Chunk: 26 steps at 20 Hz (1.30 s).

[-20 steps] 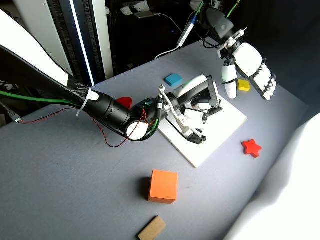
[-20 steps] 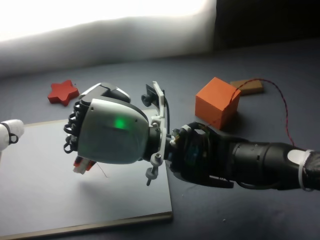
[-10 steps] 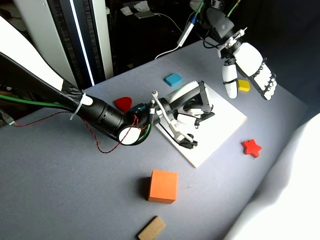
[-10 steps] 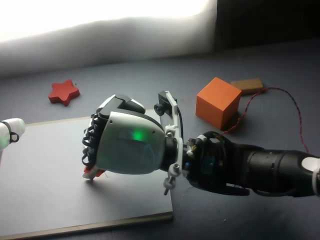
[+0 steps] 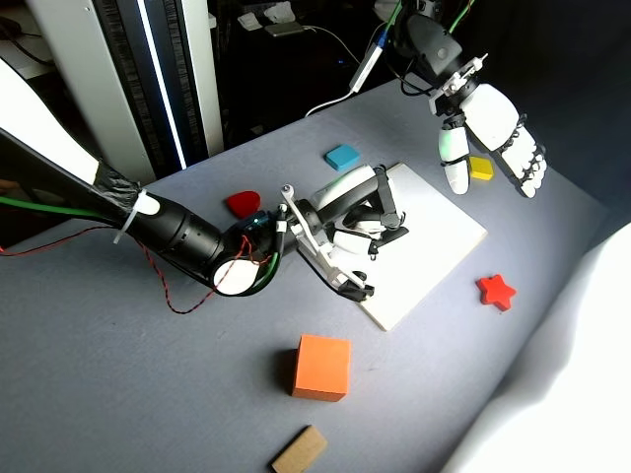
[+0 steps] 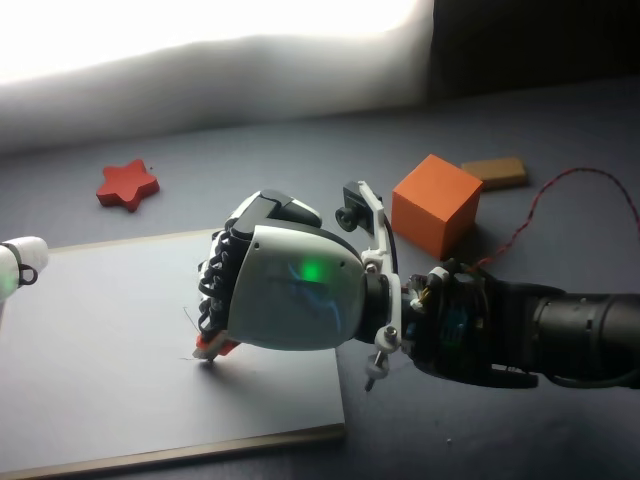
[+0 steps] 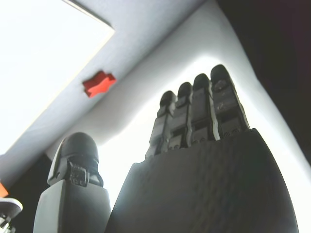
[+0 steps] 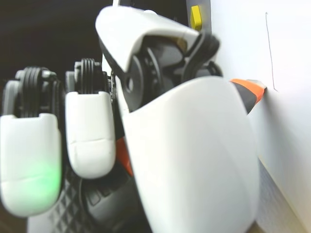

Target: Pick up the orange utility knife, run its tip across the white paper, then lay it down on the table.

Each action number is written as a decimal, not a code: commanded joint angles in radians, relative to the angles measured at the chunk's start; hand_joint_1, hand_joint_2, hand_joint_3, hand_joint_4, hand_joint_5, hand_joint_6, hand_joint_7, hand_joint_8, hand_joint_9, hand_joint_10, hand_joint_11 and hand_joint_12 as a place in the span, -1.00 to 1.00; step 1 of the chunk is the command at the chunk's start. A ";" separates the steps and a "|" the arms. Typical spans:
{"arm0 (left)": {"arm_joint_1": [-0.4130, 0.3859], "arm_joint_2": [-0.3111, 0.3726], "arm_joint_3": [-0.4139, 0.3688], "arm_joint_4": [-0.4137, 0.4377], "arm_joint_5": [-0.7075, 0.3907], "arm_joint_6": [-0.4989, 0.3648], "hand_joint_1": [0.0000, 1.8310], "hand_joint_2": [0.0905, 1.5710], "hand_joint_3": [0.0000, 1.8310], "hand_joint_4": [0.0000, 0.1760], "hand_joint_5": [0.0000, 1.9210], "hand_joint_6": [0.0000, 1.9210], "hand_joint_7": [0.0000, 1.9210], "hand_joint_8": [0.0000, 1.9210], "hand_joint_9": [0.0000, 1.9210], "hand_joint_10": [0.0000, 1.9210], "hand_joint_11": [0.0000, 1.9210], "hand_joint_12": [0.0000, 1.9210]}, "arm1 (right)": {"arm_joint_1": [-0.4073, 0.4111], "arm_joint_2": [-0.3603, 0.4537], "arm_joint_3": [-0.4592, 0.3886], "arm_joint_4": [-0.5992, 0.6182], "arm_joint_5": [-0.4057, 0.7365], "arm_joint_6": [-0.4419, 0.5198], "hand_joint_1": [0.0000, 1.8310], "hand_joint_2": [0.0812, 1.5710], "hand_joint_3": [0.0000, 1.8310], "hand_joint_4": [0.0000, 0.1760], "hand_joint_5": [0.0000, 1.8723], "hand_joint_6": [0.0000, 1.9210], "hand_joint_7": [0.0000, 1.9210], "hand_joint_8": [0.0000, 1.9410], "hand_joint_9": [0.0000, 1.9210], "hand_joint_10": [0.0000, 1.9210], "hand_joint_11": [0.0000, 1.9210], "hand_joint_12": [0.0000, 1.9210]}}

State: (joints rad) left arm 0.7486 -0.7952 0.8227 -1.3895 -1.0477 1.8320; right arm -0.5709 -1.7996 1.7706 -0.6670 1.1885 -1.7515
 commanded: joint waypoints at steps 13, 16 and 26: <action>-0.018 -0.001 0.009 0.053 -0.092 0.011 -1.00 0.56 -1.00 -1.00 -1.00 -1.00 -1.00 -1.00 -0.99 -0.99 -0.98 -0.99 | 0.075 0.085 -0.098 0.095 0.070 0.023 0.68 0.22 -0.22 1.00 0.56 1.00 0.78 1.00 0.90 1.00 0.93 1.00; -0.034 -0.009 0.006 0.067 -0.062 0.024 -0.99 0.56 -1.00 -1.00 -1.00 -1.00 -1.00 -1.00 -0.98 -0.99 -0.99 -0.99 | 0.084 0.185 -0.248 0.233 -0.059 0.039 0.66 0.24 -0.22 1.00 0.57 1.00 0.78 1.00 0.90 1.00 0.94 1.00; -0.172 -0.094 -0.071 0.122 0.033 0.129 -1.00 0.56 -1.00 -1.00 -1.00 -1.00 -1.00 -1.00 -0.98 -0.99 -0.97 -0.97 | 0.036 0.522 -0.698 0.912 -0.567 0.060 0.66 0.24 -0.23 1.00 0.59 1.00 0.79 1.00 0.91 1.00 0.94 1.00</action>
State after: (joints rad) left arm 0.5842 -0.8921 0.7418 -1.3193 -0.9398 1.9587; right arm -0.5476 -1.2835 1.0740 0.2779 0.5137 -1.6855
